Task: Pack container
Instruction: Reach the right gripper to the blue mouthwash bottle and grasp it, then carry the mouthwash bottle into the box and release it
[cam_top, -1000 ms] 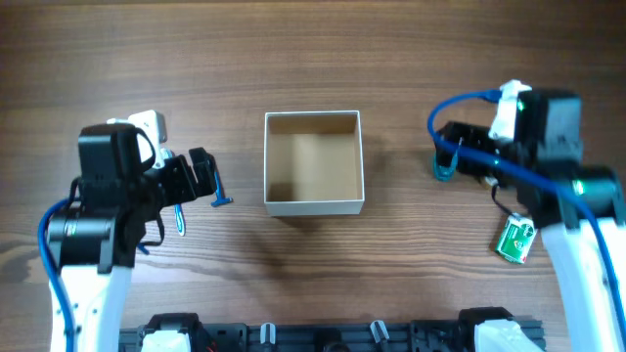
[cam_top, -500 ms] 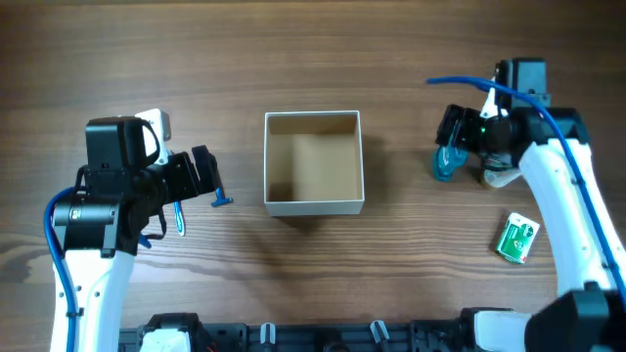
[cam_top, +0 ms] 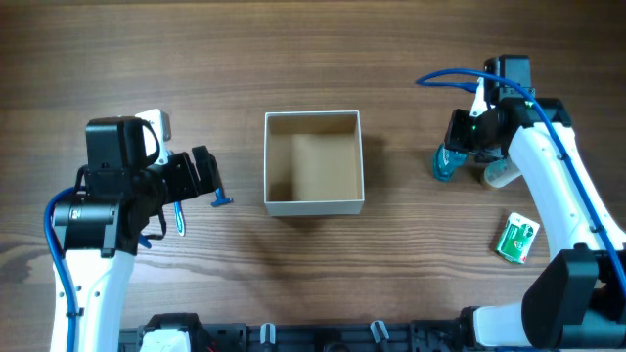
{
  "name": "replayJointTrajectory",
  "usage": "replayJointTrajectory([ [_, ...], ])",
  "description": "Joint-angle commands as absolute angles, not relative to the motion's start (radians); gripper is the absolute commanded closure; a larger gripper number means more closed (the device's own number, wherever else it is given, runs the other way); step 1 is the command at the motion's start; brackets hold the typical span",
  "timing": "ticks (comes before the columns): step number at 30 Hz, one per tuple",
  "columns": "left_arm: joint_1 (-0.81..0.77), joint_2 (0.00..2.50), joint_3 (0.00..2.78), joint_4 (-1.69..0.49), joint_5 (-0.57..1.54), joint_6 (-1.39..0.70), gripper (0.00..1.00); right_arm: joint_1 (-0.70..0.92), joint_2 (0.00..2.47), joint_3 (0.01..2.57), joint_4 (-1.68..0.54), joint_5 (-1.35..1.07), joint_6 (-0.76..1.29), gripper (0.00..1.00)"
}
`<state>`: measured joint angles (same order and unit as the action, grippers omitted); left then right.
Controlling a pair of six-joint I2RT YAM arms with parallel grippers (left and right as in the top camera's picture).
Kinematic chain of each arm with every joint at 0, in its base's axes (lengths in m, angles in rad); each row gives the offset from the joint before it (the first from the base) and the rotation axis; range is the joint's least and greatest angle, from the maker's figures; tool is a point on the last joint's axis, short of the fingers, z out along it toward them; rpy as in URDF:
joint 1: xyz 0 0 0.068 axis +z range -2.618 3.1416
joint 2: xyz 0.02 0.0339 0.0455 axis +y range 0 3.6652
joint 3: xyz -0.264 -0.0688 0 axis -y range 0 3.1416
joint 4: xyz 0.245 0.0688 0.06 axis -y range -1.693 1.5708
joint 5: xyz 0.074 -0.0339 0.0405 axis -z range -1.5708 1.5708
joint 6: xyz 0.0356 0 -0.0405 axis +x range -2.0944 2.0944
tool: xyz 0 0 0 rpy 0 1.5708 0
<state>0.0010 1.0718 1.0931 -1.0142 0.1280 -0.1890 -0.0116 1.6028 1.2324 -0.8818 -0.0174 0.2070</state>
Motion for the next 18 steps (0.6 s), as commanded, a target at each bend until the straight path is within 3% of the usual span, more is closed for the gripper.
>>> replayJointTrajectory([
  [1,-0.004,1.074,1.114,-1.014,0.104,-0.188,0.0,-0.014,1.614,1.254,-0.885,-0.001,0.201,0.58],
  [3,-0.004,1.074,1.114,-1.014,0.104,-0.188,0.0,-0.014,1.614,1.254,-0.886,0.0,0.201,0.67],
  [7,-0.004,1.074,1.114,-1.014,0.104,-0.188,0.0,-0.014,1.614,1.254,-0.888,-0.001,0.202,0.7],
  [10,-0.004,1.074,1.114,-1.014,0.104,-0.188,0.0,-0.006,1.602,1.256,-0.891,0.0,0.201,0.96],
  [18,-0.004,1.074,1.114,-1.018,-0.005,-0.205,0.0,0.207,1.404,1.446,-0.992,0.004,0.189,0.96],
])
